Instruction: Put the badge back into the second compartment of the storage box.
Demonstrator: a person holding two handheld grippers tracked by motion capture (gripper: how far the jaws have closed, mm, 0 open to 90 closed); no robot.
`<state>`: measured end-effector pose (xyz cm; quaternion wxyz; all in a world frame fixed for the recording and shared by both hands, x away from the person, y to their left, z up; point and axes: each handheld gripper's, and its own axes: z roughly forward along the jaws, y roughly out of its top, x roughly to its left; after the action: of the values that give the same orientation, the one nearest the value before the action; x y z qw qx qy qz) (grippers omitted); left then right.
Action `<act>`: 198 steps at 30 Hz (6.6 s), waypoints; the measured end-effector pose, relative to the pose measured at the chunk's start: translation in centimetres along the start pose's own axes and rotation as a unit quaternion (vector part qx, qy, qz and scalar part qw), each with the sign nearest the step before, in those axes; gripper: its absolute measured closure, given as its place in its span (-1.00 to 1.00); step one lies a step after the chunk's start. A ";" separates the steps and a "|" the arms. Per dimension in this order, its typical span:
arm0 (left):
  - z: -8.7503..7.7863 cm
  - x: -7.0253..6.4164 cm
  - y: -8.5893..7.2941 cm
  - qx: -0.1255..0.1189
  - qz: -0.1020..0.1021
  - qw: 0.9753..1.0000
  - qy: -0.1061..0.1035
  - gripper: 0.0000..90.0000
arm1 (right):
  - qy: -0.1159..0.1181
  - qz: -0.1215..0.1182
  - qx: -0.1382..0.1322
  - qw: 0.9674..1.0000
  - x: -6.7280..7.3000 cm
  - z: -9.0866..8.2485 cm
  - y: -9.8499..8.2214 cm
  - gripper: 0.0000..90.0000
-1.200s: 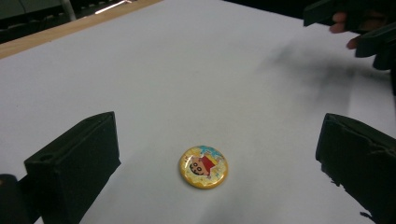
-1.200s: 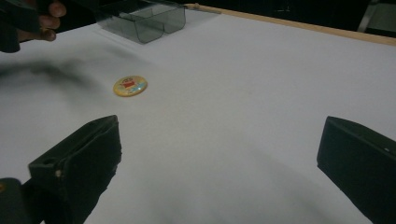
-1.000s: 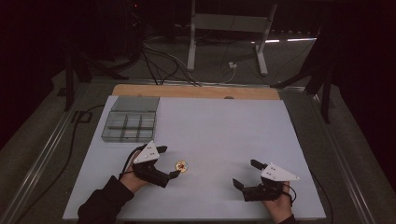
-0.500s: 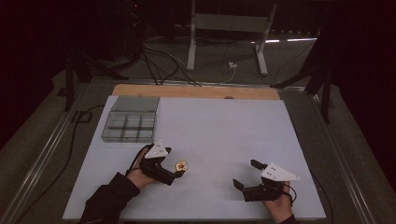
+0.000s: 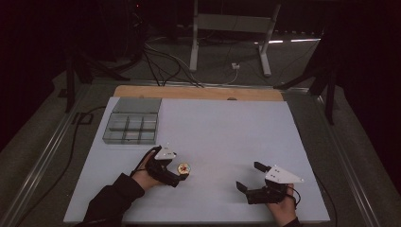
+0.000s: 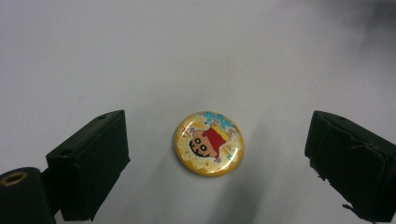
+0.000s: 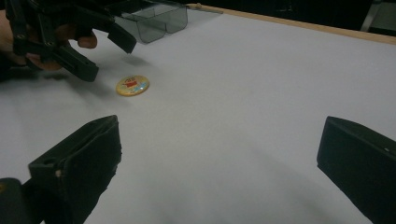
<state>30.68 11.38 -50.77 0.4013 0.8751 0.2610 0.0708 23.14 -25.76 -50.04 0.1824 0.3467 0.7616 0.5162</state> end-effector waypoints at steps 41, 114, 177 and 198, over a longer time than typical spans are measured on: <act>2.3 -0.5 0.5 0.062 0.038 0.997 0.023 0.05 | 0.003 0.000 0.002 1.000 0.1 0.1 0.0 -1.00; -5.7 5.5 2.5 0.031 -0.020 0.993 0.116 0.08 | 0.000 0.004 0.003 1.000 0.1 0.2 -0.1 -1.00; -5.7 19.0 0.9 0.045 -0.267 0.928 0.258 0.07 | 0.006 0.007 0.006 1.000 0.1 0.2 -0.2 -1.00; -6.5 18.0 1.9 0.048 -0.275 0.933 0.227 -0.93 | 0.004 0.005 0.006 1.000 0.1 0.1 -0.1 -1.00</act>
<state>44.68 23.92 -46.53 0.2929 0.7480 0.5784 0.1425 23.12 -25.65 -50.19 0.1747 0.3492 0.7636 0.5143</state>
